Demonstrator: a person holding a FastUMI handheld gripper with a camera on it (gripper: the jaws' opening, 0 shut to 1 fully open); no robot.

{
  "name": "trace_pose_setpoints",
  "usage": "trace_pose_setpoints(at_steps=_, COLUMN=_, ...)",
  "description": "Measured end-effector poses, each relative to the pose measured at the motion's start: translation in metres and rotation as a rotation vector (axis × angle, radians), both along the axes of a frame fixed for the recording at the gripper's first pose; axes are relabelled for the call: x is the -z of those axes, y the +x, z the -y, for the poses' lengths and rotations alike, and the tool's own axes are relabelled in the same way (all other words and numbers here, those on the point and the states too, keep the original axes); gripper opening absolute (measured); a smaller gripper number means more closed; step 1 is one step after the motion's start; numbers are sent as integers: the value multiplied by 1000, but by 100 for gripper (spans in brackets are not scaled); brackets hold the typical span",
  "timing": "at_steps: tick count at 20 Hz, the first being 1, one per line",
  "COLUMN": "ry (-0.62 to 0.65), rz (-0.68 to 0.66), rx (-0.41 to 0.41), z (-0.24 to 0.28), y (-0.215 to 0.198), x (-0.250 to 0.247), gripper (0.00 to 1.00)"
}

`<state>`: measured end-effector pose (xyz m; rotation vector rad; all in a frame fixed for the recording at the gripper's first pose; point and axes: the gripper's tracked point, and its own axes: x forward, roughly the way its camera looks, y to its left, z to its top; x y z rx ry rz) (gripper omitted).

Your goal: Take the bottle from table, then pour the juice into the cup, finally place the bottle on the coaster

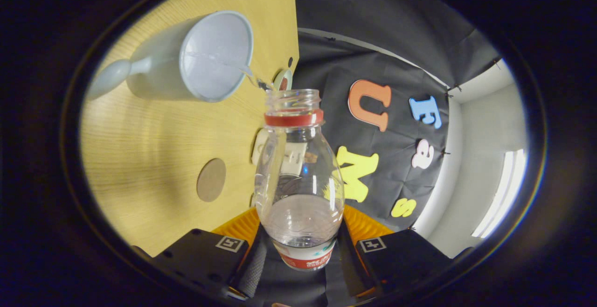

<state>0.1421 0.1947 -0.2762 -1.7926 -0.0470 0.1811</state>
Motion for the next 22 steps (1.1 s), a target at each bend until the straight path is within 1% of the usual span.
trace_pose_setpoints(at_steps=13, ry=-43, rz=22, rx=-19, z=-2, y=1, x=-14, gripper=75)
trace_pose_setpoints(at_steps=22, ry=-78, rz=22, rx=-18, z=-8, y=3, x=-22, gripper=75)
